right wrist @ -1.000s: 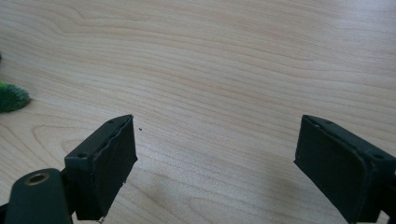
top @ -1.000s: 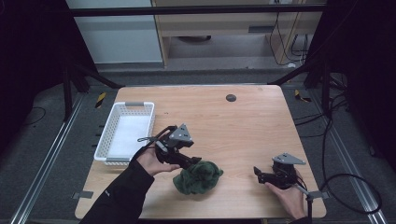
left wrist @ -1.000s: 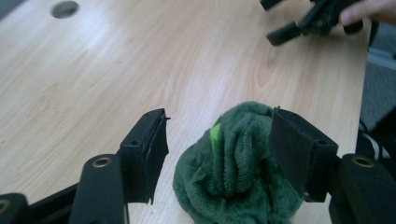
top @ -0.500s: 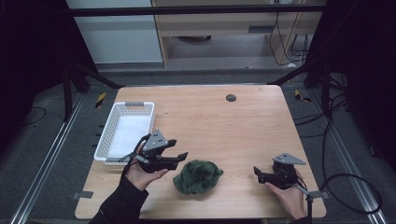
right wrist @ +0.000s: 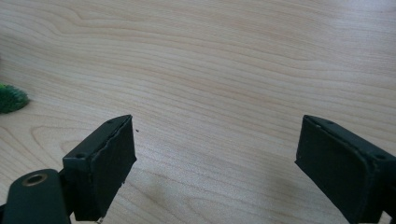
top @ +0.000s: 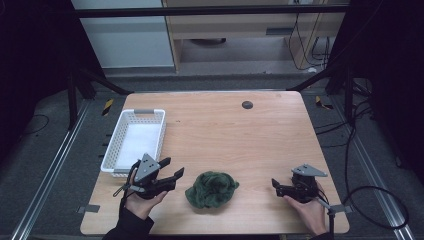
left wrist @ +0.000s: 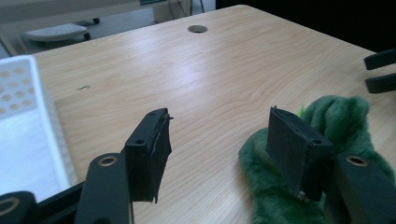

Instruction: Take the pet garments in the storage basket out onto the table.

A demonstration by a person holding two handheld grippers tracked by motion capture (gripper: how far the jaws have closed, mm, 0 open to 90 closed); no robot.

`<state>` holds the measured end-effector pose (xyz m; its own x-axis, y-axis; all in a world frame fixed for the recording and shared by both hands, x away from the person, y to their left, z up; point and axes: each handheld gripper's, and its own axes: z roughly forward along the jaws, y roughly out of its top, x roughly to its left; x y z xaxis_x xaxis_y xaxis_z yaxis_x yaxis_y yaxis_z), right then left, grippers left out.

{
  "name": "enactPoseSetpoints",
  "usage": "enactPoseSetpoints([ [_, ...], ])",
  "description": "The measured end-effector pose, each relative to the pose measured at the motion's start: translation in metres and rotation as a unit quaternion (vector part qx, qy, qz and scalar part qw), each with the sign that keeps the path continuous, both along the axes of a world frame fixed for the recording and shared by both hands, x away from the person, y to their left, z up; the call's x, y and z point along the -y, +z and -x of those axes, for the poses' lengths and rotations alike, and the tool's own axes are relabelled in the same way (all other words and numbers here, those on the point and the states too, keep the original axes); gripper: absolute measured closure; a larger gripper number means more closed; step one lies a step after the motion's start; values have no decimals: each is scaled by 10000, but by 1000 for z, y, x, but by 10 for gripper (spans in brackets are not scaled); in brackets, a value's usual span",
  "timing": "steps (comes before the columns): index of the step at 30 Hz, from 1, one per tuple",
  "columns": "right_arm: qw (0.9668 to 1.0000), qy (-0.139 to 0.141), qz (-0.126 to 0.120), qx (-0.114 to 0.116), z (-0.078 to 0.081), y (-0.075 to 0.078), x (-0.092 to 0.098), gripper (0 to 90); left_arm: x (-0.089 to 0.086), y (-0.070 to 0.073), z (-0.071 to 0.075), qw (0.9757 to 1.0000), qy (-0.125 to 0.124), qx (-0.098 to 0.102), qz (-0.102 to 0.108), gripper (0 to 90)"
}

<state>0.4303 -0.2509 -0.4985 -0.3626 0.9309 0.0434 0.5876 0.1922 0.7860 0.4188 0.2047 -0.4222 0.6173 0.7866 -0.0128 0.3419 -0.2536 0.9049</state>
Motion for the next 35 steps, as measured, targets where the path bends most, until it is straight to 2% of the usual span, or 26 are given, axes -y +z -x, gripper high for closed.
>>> enactPoseSetpoints([
  [4, 10000, -3, -34, -15, 1, 1, 0, 115, -10, -8, 5, 9998, 192, 6, 15, 400],
  [7, 10000, 4, -34, -6, 1, 0, 0, 114, -14, -11, 8, 9998, 204, -64, 47, 404],
  [9, 10000, 10, -14, -3, 1, 0, 0, 112, -20, -15, 10, 9996, 250, -131, -37, 407],
  [13, 10000, 2, -53, -16, 2, 1, -1, 111, -30, -20, 12, 9990, 385, -226, -57, 409],
  [16, 10000, 0, -33, 23, 2, 0, 0, 111, -36, -23, 15, 9986, 469, -213, -113, 409],
  [18, 10000, 0, -29, 30, 3, 0, 1, 110, -44, -28, 17, 9976, 598, -298, -195, 405],
  [23, 10000, -7, 1, 49, 5, -1, 2, 109, -56, -35, 22, 9961, 751, -405, -238, 375],
  [26, 10000, 21, 18, 70, 6, -1, 2, 106, -68, -44, 25, 9939, 840, -671, -254, 367],
  [28, 10000, 9, -16, 48, 7, 0, 1, 105, -73, -47, 26, 9926, 919, -742, -294, 359],
  [31, 9999, 24, 26, 101, 6, -1, 1, 104, -78, -49, 27, 9913, 1018, -771, -329, 347],
  [34, 9999, 26, 16, 148, 7, 0, 2, 103, -86, -51, 27, 9884, 1281, -668, -474, 334],
  [35, 9999, 26, 16, 148, 7, 0, 2, 103, -86, -51, 27, 9884, 1281, -668, -474, 330],
])
